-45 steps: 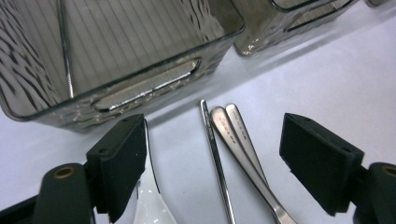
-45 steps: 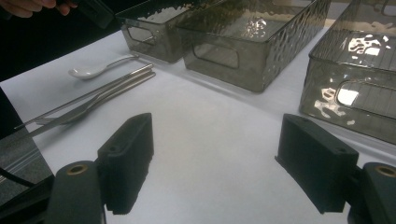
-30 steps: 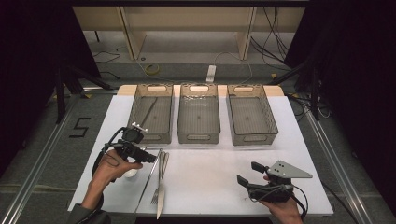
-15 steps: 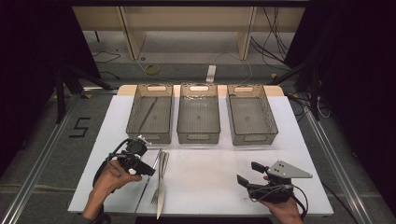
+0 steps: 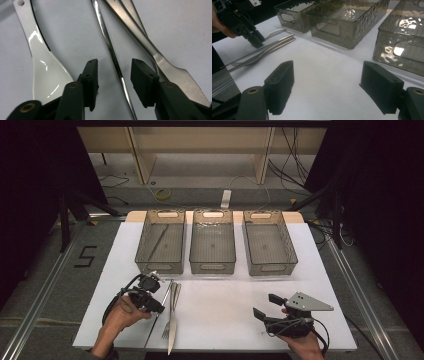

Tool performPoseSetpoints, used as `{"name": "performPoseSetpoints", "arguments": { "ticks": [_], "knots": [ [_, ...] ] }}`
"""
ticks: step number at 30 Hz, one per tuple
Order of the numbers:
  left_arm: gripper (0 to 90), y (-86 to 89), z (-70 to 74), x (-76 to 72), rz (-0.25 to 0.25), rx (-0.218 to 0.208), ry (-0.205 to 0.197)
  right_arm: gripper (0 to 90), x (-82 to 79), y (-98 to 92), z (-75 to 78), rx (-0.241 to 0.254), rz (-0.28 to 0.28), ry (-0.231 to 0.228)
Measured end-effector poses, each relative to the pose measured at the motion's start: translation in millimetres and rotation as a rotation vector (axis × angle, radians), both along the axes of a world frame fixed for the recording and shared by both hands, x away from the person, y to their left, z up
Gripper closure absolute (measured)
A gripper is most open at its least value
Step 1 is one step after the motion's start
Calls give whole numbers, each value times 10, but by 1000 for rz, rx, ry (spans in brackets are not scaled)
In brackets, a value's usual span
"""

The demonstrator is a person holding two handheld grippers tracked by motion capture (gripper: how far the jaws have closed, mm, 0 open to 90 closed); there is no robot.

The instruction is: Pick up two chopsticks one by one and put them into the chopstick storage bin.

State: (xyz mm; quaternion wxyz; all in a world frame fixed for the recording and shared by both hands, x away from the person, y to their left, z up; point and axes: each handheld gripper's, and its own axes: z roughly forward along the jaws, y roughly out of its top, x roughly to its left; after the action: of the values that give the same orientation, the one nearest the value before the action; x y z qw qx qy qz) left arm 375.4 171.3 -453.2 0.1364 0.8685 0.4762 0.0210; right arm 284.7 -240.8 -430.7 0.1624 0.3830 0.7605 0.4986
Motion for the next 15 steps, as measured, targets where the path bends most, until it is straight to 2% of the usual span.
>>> {"name": "performPoseSetpoints", "arguments": {
  "ticks": [3,9,15],
  "knots": [
    [613,-8,-16,2,-8,15,7,276,0,0,0,0,0,0],
    [679,-34,-43,-5,-9,15,9,276,1,1,0,0,-1,0],
    [746,-55,-87,1,-7,45,12,276,1,3,0,0,-1,1]
  ]
}}
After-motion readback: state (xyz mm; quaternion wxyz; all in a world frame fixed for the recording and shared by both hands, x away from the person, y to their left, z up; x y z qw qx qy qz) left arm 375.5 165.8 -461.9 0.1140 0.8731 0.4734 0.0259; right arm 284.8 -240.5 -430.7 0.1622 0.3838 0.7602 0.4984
